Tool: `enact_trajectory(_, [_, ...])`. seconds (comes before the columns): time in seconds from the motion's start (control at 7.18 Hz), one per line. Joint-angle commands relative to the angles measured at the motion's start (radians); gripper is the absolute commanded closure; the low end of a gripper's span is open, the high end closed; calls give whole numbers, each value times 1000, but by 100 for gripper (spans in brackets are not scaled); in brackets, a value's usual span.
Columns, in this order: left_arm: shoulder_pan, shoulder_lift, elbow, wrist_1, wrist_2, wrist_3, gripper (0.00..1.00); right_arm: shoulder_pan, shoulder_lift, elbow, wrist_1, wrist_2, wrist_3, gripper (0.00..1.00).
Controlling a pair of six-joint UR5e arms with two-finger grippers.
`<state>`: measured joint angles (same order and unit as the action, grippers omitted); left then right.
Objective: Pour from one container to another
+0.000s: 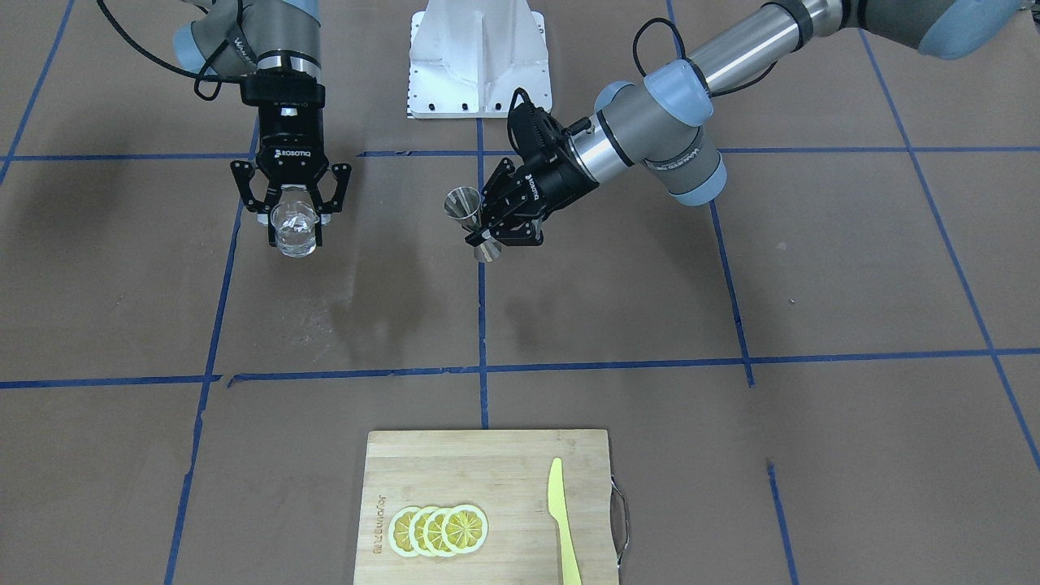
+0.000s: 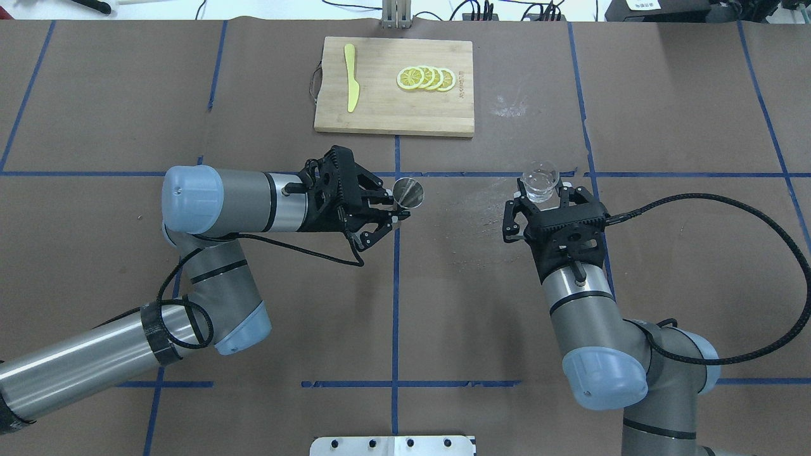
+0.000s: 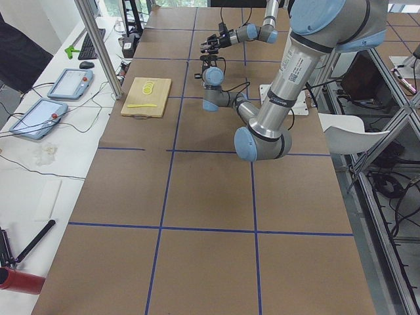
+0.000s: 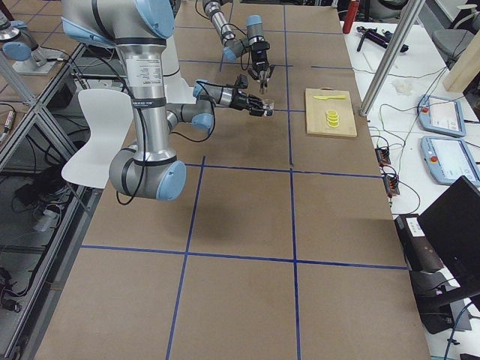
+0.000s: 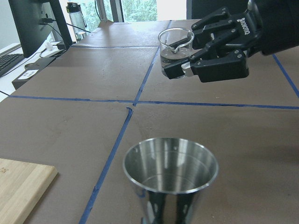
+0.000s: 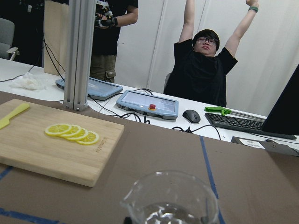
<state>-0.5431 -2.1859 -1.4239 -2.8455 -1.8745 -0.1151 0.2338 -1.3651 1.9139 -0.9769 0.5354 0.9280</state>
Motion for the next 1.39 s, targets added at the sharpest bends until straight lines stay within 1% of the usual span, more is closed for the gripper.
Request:
enact_trajectory(0.0, [0, 0, 0, 2, 0, 0, 100, -4, 79, 2, -9, -3, -82, 100])
enact_trajectory(0.14, [2, 0, 2, 0, 0, 0, 100, -4, 107, 2, -11, 0, -93, 100])
enact_trajectory(0.28, [2, 0, 2, 2, 0, 0, 100, -4, 124, 2, -25, 1, -151, 100])
enact_trajectory(0.42, [2, 0, 2, 0, 0, 0, 100, -4, 158, 2, -61, 0, -178, 100])
enact_trajectory(0.7, [3, 0, 2, 2, 0, 0, 100, -5, 251, 2, -239, 1, -192, 100])
enact_trajectory(0.84, [3, 0, 2, 0, 0, 0, 100, -5, 274, 4, -285, 0, -202, 100])
enact_trajectory(1.11, [3, 0, 2, 0, 0, 0, 100, -4, 276, 4, -289, -2, -296, 100])
enact_trajectory(1.25, [5, 0, 2, 0, 0, 0, 100, -5, 276, 2, -289, -3, -297, 100])
